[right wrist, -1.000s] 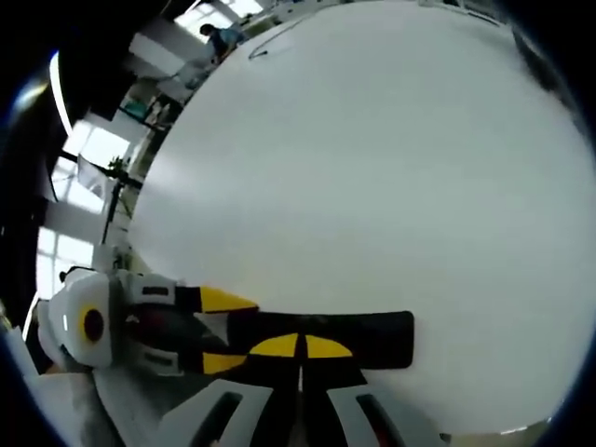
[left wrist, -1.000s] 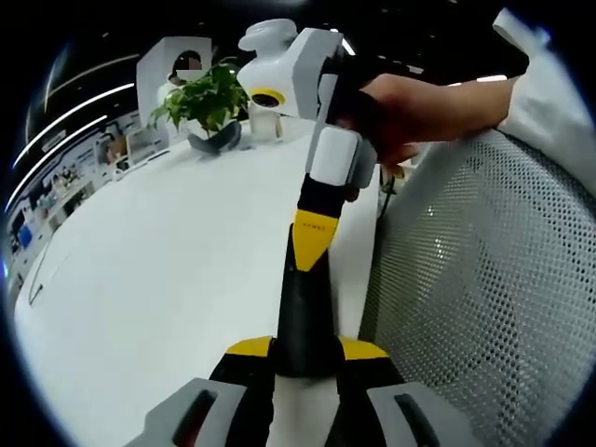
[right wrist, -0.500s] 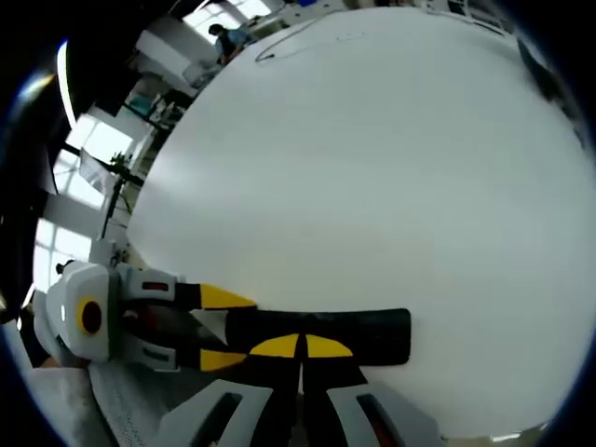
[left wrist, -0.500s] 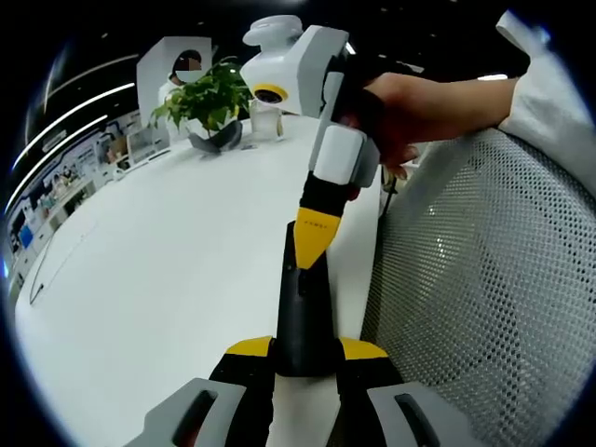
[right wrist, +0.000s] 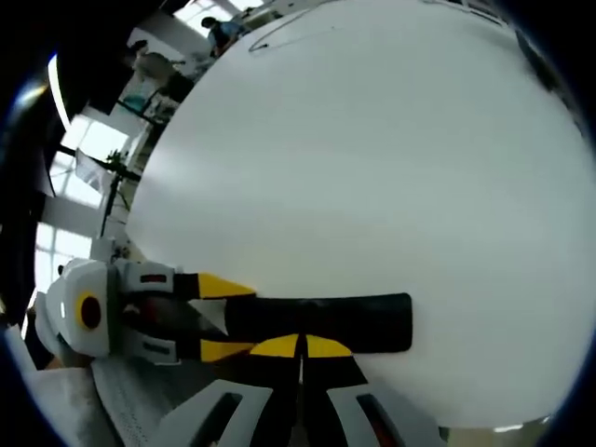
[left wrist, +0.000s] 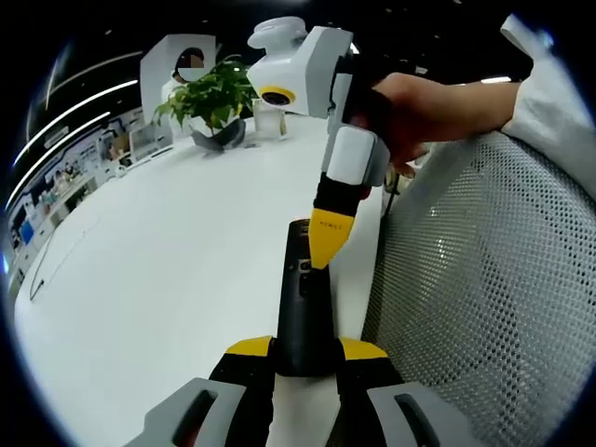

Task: Press the specified remote control buttons in sequence, fully releasing each button before pressing the next.

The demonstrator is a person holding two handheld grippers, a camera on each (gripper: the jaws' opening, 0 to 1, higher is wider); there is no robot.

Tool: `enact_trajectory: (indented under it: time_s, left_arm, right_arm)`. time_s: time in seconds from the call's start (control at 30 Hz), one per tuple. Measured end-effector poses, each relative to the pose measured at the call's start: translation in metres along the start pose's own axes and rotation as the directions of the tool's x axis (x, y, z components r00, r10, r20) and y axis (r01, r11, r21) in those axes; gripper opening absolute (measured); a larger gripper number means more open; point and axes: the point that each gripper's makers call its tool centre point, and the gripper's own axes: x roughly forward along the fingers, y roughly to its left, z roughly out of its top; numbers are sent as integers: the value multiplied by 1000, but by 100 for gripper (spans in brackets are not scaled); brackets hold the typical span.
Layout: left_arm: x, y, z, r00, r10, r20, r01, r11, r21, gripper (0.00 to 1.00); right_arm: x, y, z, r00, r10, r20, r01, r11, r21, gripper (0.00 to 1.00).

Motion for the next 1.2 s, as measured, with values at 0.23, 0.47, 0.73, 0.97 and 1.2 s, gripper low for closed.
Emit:
enact_trajectory:
  time_s: [0.23, 0.47, 0.73, 0.97, 1.2]
  left_arm:
    - [0, 0, 0, 1000, 0, 4, 0, 1000, -1, 25]
    - [0, 0, 0, 1000, -1, 7, 1, 1000, -2, 25]
    - [1, 0, 0, 1000, -1, 8, 1, 1000, -1, 25]
    - [1, 0, 0, 1000, 2, 8, -2, 1000, 2, 25]
    - [1, -1, 0, 1000, 2, 10, -2, 1000, 3, 24]
  right_arm:
    - [1, -1, -2, 1000, -15, -4, 14, 999, -48, 0]
    - [2, -1, -5, 1000, -8, -18, 7, 999, -45, 0]
    - [3, -1, -6, 999, -32, -23, 30, 997, -75, 0]
    - [1, -3, -4, 999, 24, -27, -23, 1000, 6, 0]
    - [1, 3, 4, 999, 37, 21, -37, 999, -21, 0]
